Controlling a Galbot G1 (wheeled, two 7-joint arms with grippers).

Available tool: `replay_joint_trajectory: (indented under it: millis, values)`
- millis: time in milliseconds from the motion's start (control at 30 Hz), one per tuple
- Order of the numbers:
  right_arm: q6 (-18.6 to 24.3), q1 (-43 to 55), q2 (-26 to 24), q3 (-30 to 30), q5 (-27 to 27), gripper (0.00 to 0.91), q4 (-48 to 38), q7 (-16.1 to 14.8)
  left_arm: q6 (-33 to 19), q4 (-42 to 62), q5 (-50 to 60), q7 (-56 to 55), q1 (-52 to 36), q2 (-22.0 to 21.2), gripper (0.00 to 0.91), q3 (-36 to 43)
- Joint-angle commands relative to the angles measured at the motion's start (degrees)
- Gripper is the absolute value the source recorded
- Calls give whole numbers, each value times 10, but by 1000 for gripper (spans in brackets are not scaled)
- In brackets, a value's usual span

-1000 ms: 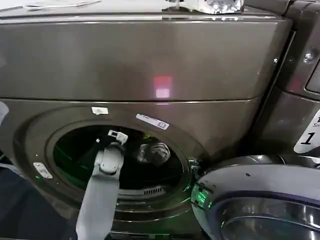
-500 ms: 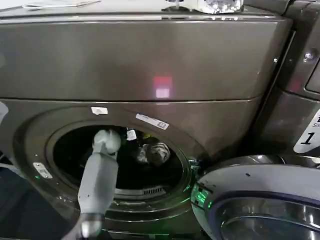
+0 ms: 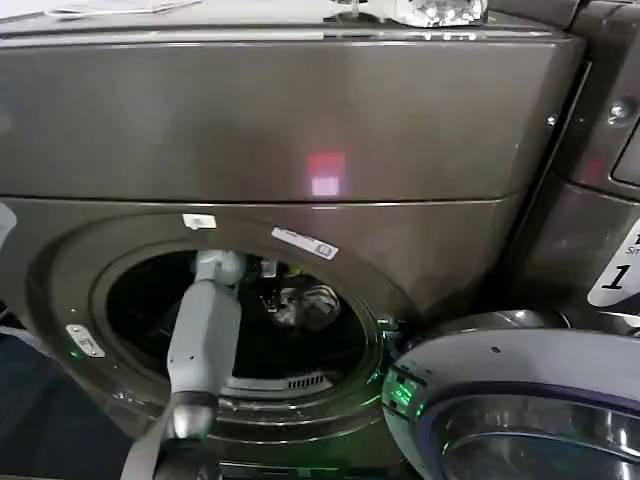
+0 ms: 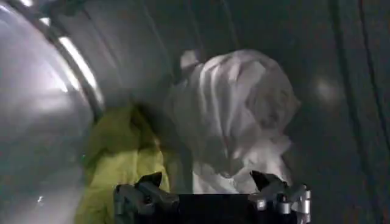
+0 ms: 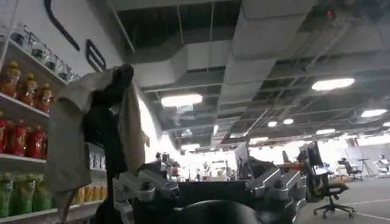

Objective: Grasp the clothes from the dryer.

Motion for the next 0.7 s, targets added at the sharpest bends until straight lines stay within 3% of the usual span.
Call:
replay_joint_trajectory:
  millis: [33,700]
  values:
    - [1,2,1,-2,-4,907,1,0,-1,52,-4,-4,-11,0,907,3]
    - [3,5,4,-13,-6,907,8,0,-24,182,-27,-127,-35,-4,907,8]
